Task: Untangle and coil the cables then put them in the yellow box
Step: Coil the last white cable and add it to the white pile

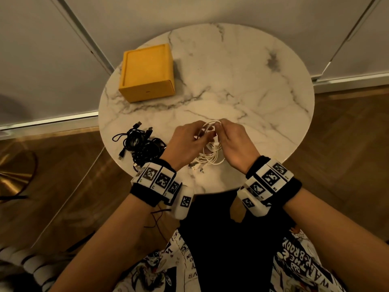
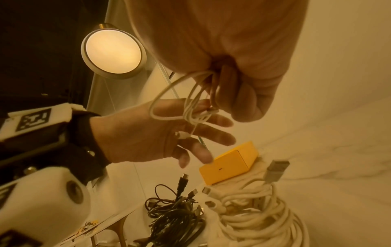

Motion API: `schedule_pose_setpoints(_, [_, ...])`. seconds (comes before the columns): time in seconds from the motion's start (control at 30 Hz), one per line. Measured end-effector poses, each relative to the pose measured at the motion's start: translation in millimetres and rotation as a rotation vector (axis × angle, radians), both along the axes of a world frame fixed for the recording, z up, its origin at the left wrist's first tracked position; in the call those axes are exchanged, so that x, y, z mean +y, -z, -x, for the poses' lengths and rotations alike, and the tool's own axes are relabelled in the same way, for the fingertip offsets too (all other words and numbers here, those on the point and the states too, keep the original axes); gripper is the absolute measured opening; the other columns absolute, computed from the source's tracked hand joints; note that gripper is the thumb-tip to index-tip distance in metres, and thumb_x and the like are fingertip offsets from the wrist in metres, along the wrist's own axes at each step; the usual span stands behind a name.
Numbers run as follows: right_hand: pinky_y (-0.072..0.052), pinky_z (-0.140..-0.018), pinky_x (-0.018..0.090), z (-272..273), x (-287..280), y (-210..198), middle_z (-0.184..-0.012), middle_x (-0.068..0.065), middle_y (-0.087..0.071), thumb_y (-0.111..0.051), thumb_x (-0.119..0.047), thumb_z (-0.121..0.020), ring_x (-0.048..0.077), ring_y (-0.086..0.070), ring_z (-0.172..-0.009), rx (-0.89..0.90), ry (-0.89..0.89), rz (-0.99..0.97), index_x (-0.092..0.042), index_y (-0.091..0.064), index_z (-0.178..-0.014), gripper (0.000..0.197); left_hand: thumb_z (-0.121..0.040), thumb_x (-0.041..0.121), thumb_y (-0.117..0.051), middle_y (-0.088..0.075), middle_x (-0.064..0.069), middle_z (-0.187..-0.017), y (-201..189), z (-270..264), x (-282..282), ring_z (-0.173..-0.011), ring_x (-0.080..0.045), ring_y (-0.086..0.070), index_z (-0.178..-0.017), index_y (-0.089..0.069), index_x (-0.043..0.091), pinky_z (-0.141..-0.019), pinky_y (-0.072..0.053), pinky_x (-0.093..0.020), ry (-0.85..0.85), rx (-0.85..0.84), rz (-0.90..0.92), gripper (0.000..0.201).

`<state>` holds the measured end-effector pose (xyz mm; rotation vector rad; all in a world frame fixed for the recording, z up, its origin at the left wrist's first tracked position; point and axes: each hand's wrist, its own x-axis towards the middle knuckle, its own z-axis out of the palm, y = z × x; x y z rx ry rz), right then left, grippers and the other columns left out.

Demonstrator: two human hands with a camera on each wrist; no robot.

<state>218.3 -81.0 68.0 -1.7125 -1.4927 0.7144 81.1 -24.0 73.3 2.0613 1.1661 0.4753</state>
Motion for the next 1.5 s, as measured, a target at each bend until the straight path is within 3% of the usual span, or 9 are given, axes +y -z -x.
schedule_pose_setpoints(0.1, [-0.034,-0.064,0.031,4.4,-0.6,0.7,-0.072,0.001,-0.054,-0.034,-0.022,-0.103,0.019,-0.05,-0.066,-0.02,-0.025,-0.007,-0.011,-0.049,-0.082,0.029,-0.091,0.015,-0.057,-0.054,0.011,-0.053,4.3,-4.9,-1.2,-0.051,-0.002,-0.056,-0.105,-0.062,0.017,-0.056,-0.045,-0.024,-0.026,0.022,-0.12,0.015])
schedule_pose_setpoints(0.2, [-0.037,-0.064,0.034,11.5,-0.5,1.3,-0.072,-0.002,-0.054,-0.033,-0.023,-0.104,0.018,-0.052,-0.067,-0.046,-0.051,0.009,-0.014,-0.048,-0.082,0.028,-0.087,0.01,-0.057,-0.056,0.005,-0.048,7.0,-6.1,1.5,-0.047,-0.014,-0.057,-0.097,-0.064,0.017,-0.053,-0.049,-0.031,-0.12,-0.048,-0.088,0.014])
schedule_pose_setpoints(0.33, [-0.039,-0.067,0.031,9.7,0.6,-3.3,-0.078,0.004,-0.059,-0.034,-0.02,-0.103,0.02,-0.054,-0.072,-0.005,-0.05,-0.018,-0.007,-0.054,-0.084,0.03,-0.091,0.0,-0.053,-0.057,0.002,-0.053,0.4,-10.0,-4.2,-0.047,-0.008,-0.052,-0.086,-0.067,0.007,-0.05,-0.042,-0.02,-0.221,-0.405,0.369,0.016])
schedule_pose_setpoints(0.6, [-0.027,-0.059,0.025,1.7,3.9,-9.5,-0.064,-0.003,-0.048,-0.037,-0.019,-0.103,0.012,-0.044,-0.059,0.073,-0.013,-0.049,-0.009,-0.047,-0.075,0.032,-0.092,0.013,-0.046,-0.065,-0.007,-0.087,-10.1,6.0,-4.1,-0.076,-0.016,-0.06,-0.117,-0.062,0.005,-0.066,-0.053,-0.027,-0.287,-0.837,0.891,0.031])
schedule_pose_setpoints(0.93, [-0.033,-0.059,0.023,-2.5,-2.6,-9.0,-0.068,0.007,-0.052,-0.035,-0.022,-0.104,0.012,-0.045,-0.06,0.065,-0.16,-0.074,-0.001,-0.05,-0.078,0.037,-0.091,0.001,-0.058,-0.063,-0.007,-0.079,-9.6,5.6,-1.1,-0.066,-0.014,-0.062,-0.111,-0.063,0.013,-0.057,-0.052,-0.026,-0.536,-0.894,0.646,0.023])
schedule_pose_setpoints(1.1, [-0.032,-0.056,0.021,-8.0,-0.6,-7.4,-0.062,-0.002,-0.047,-0.037,-0.021,-0.103,0.009,-0.043,-0.056,0.029,-0.132,-0.095,-0.01,-0.046,-0.076,0.031,-0.088,0.006,-0.063,-0.066,-0.005,-0.096,-15.0,6.8,-10.9,-0.082,-0.022,-0.068,-0.123,-0.059,0.019,-0.06,-0.055,-0.032,-0.292,-0.785,0.65,0.037])
schedule_pose_setpoints(1.23, [-0.032,-0.057,0.02,-11.4,-0.9,-6.2,-0.064,-0.009,-0.048,-0.038,-0.021,-0.103,0.005,-0.045,-0.057,0.066,-0.152,-0.05,-0.009,-0.051,-0.078,0.03,-0.081,-0.005,-0.068,-0.068,0.003,-0.097,-10.0,9.9,-11.2,-0.079,-0.015,-0.067,-0.112,-0.065,0.01,-0.059,-0.053,-0.027,-0.219,-0.733,0.533,0.035])
schedule_pose_setpoints(1.4, [-0.029,-0.044,0.019,-8.8,-2.7,-1.6,-0.049,-0.011,-0.045,-0.039,-0.019,-0.103,0.001,-0.039,-0.04,0.543,-0.137,0.163,0.005,-0.05,-0.086,0.032,-0.076,-0.007,-0.073,-0.064,-0.018,-0.098,-6.1,6.6,-14.0,-0.066,-0.015,-0.065,-0.105,-0.067,0.006,-0.057,-0.054,-0.028,-0.349,-0.67,0.248,0.032])
schedule_pose_setpoints(1.5, [-0.023,-0.041,0.019,-6.2,-4.6,-1.5,-0.045,-0.003,-0.037,-0.04,-0.016,-0.103,0.011,-0.032,-0.035,0.846,-0.122,0.236,0.0,-0.051,-0.092,0.023,-0.079,-0.004,-0.072,-0.068,-0.004,-0.105,-1.9,2.5,-19.1,-0.079,-0.017,-0.071,-0.116,-0.068,0.022,-0.067,-0.059,-0.04,-0.338,-0.57,0.09,0.046])
